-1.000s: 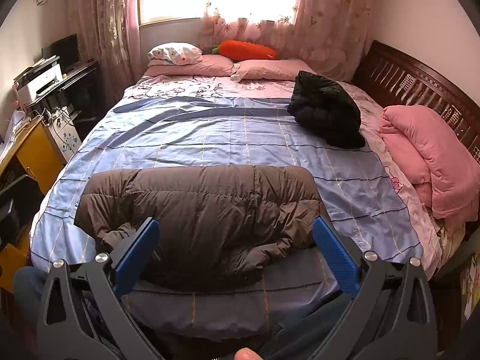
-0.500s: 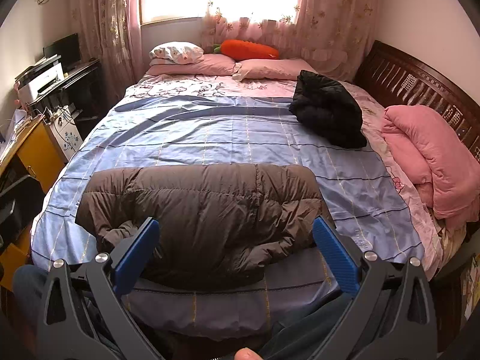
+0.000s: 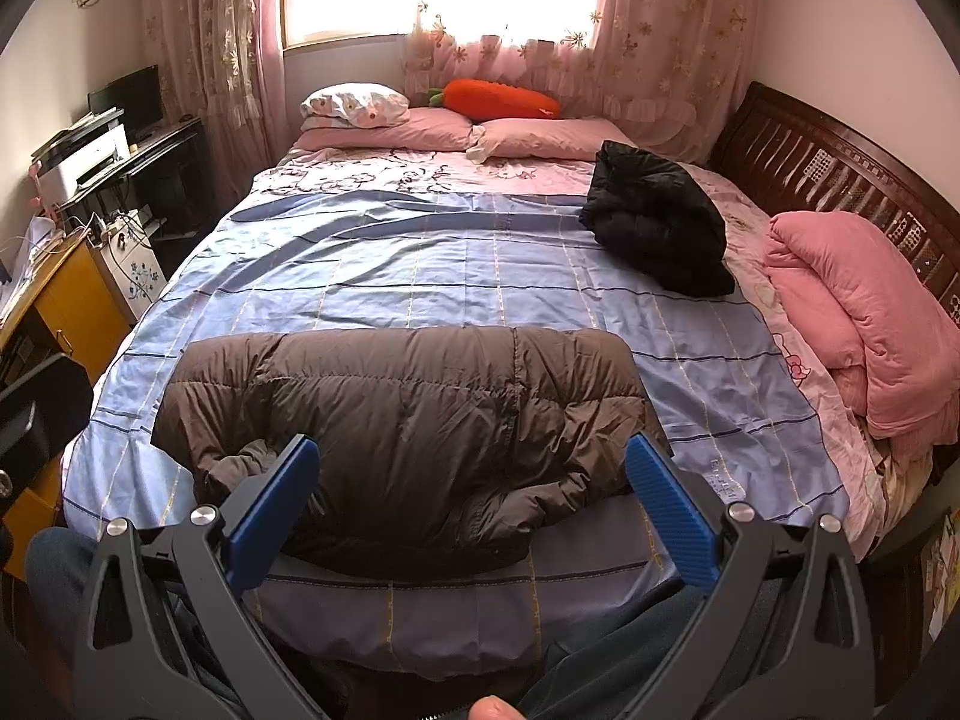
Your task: Fold large clothes
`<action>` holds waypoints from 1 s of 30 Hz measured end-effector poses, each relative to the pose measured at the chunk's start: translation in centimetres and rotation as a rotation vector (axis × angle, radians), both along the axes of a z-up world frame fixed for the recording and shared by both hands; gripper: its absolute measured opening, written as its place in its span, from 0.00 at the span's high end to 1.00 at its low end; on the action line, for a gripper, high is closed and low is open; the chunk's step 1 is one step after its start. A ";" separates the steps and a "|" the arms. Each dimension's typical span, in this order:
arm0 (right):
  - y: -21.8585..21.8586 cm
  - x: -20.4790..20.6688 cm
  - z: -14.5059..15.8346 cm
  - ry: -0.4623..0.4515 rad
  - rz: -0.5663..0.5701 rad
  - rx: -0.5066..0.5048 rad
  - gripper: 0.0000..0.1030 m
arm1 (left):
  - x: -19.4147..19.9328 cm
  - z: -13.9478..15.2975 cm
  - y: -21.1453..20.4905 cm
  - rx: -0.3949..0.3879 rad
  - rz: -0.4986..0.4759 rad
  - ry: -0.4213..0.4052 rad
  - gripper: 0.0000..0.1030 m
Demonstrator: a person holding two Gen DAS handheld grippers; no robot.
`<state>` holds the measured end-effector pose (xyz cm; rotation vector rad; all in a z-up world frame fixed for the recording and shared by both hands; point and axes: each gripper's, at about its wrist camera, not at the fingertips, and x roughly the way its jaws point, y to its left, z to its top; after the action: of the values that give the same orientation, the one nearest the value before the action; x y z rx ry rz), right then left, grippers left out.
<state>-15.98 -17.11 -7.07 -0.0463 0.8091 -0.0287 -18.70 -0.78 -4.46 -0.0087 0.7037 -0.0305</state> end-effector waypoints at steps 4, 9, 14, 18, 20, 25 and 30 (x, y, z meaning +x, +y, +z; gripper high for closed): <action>-0.1 0.1 0.0 -0.001 0.006 0.000 0.01 | 0.1 0.1 0.0 -0.001 -0.002 0.000 0.02; 0.0 0.0 0.0 0.001 0.005 0.000 0.01 | 0.0 0.1 0.0 0.000 -0.001 0.000 0.02; 0.1 0.0 0.0 0.000 0.005 -0.001 0.01 | 0.1 0.0 -0.1 0.001 0.001 0.000 0.02; 0.1 0.0 -0.1 0.000 0.007 0.001 0.01 | 0.0 0.0 0.0 0.000 -0.001 0.000 0.02; 0.0 0.0 -0.1 0.001 0.008 0.000 0.01 | 0.0 0.0 0.1 0.000 -0.001 0.000 0.02; 0.1 0.0 -0.1 0.001 0.008 0.000 0.01 | 0.0 -0.2 -0.4 0.023 0.007 0.001 0.02; 0.2 0.0 -0.1 0.003 0.006 0.000 0.01 | -0.4 -0.6 -1.0 0.027 0.002 0.003 0.02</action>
<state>-16.01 -16.93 -7.22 -0.0485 0.8117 -0.0233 -19.14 -1.74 -5.06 0.0164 0.7071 -0.0195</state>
